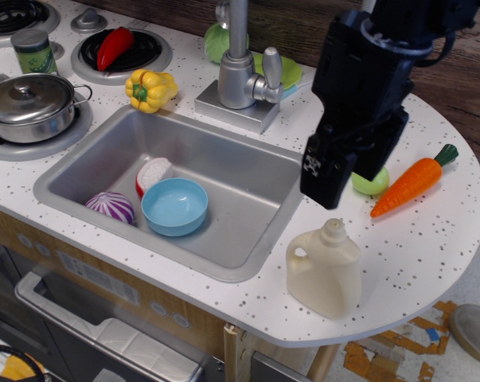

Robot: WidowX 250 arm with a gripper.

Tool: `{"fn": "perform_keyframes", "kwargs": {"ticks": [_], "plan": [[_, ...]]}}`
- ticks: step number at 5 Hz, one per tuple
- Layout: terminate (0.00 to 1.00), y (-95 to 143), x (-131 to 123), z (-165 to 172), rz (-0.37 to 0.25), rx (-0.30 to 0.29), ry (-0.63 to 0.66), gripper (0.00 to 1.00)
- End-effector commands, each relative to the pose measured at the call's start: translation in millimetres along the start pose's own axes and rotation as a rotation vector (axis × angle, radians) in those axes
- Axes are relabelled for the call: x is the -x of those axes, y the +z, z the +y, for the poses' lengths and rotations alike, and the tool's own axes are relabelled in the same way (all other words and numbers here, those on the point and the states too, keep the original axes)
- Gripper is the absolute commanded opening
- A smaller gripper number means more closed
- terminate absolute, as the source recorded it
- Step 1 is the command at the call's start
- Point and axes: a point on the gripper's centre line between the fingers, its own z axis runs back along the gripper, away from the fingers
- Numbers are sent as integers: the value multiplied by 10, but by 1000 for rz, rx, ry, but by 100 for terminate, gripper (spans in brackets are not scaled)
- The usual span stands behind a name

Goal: Put detergent in sink

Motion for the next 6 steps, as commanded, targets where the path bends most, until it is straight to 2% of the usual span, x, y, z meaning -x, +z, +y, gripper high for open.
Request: {"fn": "perform_keyframes", "kwargs": {"ticks": [1, 2, 4, 5, 6], "plan": [[0, 51, 171, 26, -4, 80, -9, 100], [0, -8, 148, 132, 1, 84, -4, 100], [0, -251, 75, 128, -12, 114, -5, 100], [0, -362, 82, 100, 3, 144, -26, 100], [0, -465, 89, 95, 58, 173, -45, 100]]}}
